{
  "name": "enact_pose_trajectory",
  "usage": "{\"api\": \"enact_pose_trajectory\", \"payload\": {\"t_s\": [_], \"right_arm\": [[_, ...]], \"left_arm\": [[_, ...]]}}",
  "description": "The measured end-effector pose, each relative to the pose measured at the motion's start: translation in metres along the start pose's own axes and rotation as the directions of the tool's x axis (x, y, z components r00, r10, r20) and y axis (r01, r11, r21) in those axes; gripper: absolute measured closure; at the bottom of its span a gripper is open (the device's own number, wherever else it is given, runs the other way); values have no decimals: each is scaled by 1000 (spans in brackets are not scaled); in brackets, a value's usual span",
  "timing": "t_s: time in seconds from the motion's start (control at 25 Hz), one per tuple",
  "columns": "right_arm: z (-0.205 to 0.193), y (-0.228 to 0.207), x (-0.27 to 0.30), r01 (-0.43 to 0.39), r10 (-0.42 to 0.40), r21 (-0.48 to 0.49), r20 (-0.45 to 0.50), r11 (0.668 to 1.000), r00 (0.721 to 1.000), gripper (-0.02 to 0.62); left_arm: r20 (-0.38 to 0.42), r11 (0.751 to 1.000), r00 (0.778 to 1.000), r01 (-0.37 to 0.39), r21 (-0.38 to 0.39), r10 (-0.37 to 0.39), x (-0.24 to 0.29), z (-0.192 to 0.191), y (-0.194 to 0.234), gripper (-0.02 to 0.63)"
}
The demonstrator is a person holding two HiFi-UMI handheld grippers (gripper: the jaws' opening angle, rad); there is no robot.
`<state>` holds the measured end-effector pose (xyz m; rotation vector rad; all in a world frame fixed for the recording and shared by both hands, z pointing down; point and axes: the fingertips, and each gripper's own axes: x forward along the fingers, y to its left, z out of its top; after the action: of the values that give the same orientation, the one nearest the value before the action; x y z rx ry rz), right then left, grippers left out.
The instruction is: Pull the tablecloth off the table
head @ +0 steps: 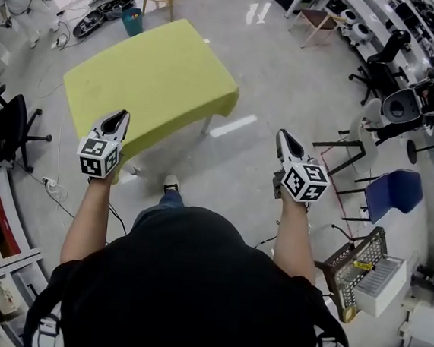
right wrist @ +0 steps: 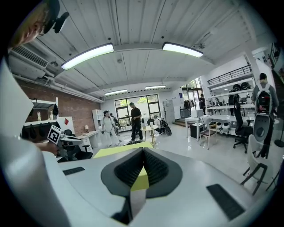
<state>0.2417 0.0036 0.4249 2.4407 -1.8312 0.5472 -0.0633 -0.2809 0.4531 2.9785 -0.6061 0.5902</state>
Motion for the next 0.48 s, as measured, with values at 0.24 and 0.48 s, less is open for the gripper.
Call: {"api": "enact_pose_trajectory", "payload": {"t_s": [0.24,0.48], "right_arm": [[37,-22,83,-6,6,11,18,1000,1000,577],[63,-21,167,-41,41,-12,13,999,999,577]], "left_arm": [[-13,1000,1000,-12,17,12,62,27,57,565],[-11,1000,1000,-24,20,24,115,51,119,565]]}}
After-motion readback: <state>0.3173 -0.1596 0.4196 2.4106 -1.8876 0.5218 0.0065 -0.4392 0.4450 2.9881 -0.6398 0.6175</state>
